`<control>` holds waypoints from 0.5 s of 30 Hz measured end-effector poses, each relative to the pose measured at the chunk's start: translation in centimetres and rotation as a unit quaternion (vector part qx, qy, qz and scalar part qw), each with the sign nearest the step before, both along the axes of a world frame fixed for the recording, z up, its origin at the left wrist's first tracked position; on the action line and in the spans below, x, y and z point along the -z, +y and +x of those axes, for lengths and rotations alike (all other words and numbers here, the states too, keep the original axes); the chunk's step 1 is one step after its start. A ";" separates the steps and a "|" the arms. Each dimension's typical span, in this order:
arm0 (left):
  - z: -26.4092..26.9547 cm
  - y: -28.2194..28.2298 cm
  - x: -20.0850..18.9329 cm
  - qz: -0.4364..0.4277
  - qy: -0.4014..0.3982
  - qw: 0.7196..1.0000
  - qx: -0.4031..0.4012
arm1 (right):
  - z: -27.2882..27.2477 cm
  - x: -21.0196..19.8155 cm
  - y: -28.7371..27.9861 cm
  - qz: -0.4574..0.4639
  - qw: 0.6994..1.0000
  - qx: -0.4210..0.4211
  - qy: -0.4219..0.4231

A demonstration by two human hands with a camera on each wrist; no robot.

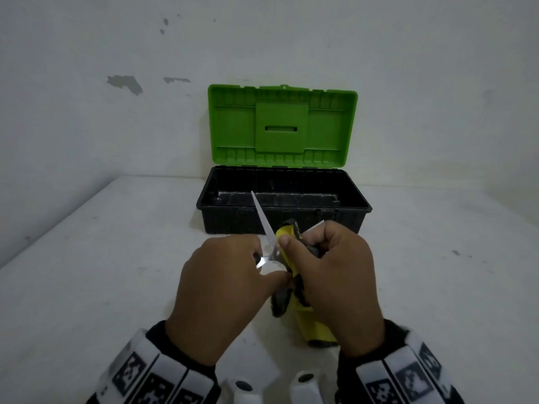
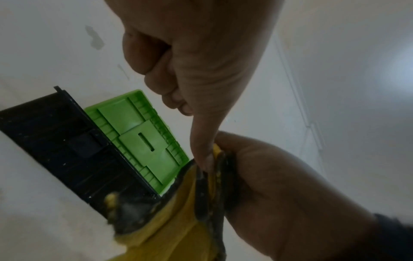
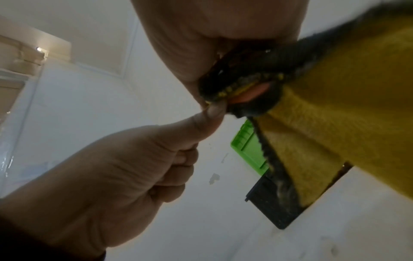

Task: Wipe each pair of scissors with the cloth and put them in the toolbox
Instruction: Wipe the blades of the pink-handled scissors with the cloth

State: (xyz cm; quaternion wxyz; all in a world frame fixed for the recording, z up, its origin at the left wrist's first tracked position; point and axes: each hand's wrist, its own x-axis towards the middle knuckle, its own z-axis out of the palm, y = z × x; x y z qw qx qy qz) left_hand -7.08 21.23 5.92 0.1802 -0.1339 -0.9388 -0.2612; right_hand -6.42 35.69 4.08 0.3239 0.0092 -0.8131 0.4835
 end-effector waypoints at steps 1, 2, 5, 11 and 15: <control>-0.1 0.0 0.1 -0.001 -0.001 1.000 -0.004 | -0.1 -0.1 -0.1 -0.001 1.000 0.004 0.000; -0.3 0.0 0.2 0.009 -0.002 1.000 -0.007 | -0.2 -0.1 -0.3 -0.001 1.000 0.004 -0.002; -0.5 -0.4 0.1 0.041 -0.021 0.999 -0.012 | 0.3 0.2 -0.6 0.010 1.000 -0.014 -0.005; -0.5 -0.3 0.9 0.036 -0.011 0.999 0.008 | 0.0 0.3 0.0 0.005 1.000 0.000 -0.006; -0.8 -1.0 0.8 0.063 -0.005 0.998 0.028 | -0.2 0.3 0.1 -0.002 1.000 0.013 0.006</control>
